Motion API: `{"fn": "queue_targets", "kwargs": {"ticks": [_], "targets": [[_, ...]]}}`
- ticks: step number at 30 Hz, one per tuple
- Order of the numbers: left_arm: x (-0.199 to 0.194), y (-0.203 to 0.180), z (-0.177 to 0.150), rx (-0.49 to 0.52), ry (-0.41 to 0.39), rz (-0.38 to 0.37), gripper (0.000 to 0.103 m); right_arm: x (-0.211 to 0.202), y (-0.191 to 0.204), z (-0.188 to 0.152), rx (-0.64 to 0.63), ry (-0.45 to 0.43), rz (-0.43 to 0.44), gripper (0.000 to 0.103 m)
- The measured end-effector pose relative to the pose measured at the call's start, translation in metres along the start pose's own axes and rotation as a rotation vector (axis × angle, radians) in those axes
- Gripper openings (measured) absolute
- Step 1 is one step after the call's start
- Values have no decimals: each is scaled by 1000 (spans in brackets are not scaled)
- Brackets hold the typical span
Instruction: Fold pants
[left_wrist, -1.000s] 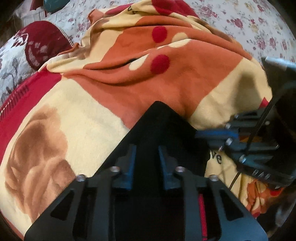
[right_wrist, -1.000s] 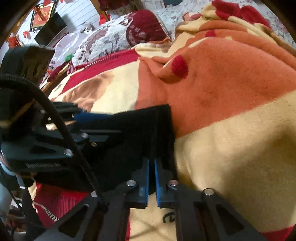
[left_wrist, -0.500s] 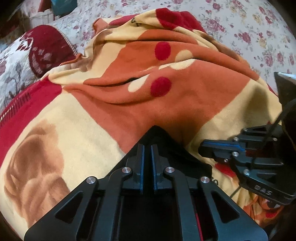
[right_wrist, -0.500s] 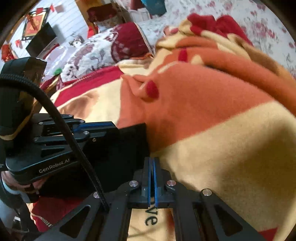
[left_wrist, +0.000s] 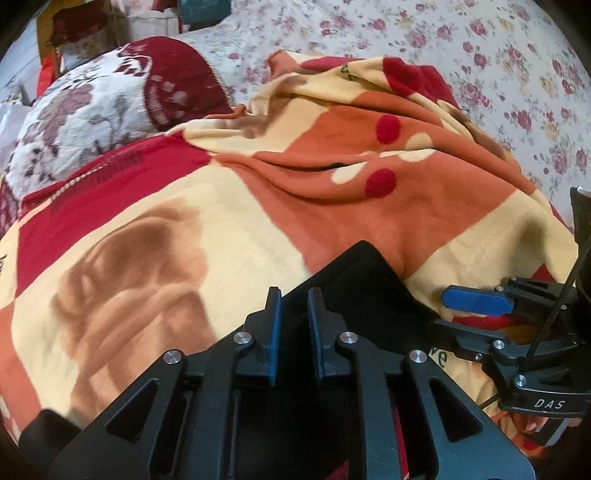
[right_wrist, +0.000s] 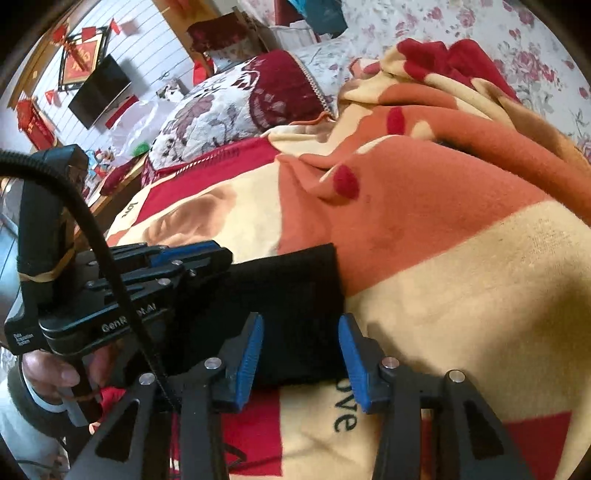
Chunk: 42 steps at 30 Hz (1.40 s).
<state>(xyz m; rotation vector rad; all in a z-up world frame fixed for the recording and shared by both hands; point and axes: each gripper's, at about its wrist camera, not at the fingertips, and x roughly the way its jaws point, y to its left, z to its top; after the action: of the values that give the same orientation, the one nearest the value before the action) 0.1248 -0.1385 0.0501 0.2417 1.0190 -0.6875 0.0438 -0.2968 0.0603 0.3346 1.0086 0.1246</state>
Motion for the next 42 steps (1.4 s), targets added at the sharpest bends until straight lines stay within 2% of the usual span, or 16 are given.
{"fn": "queue_targets", "kwargs": {"ticks": [5,9,11,15,25,32,38,42], "targets": [[-18,3,-8,-20,-30,47,14,-4,6,-5,13,1,35,41],[-36,5,-19,-53,-55,60,33,-6,11,-8,18,4,58,42],[-43,6,-25,-68,-65,53,33,-5,13,-10,26,12,75,42],[-53,6,-36,-81,-72,88,33,-1,20,-15,14,35,80,43],[-73,20,-60,-188,-94,106,33,-3,37,-20,-24,54,87,47],[-76,40,-77,-248,-82,119,33,10,14,-31,47,122,18,47],[-77,57,-95,-331,-77,90,37,9,0,-26,80,103,10,47],[-76,60,-102,-369,-78,81,37,14,-2,-27,96,124,30,47]]}}
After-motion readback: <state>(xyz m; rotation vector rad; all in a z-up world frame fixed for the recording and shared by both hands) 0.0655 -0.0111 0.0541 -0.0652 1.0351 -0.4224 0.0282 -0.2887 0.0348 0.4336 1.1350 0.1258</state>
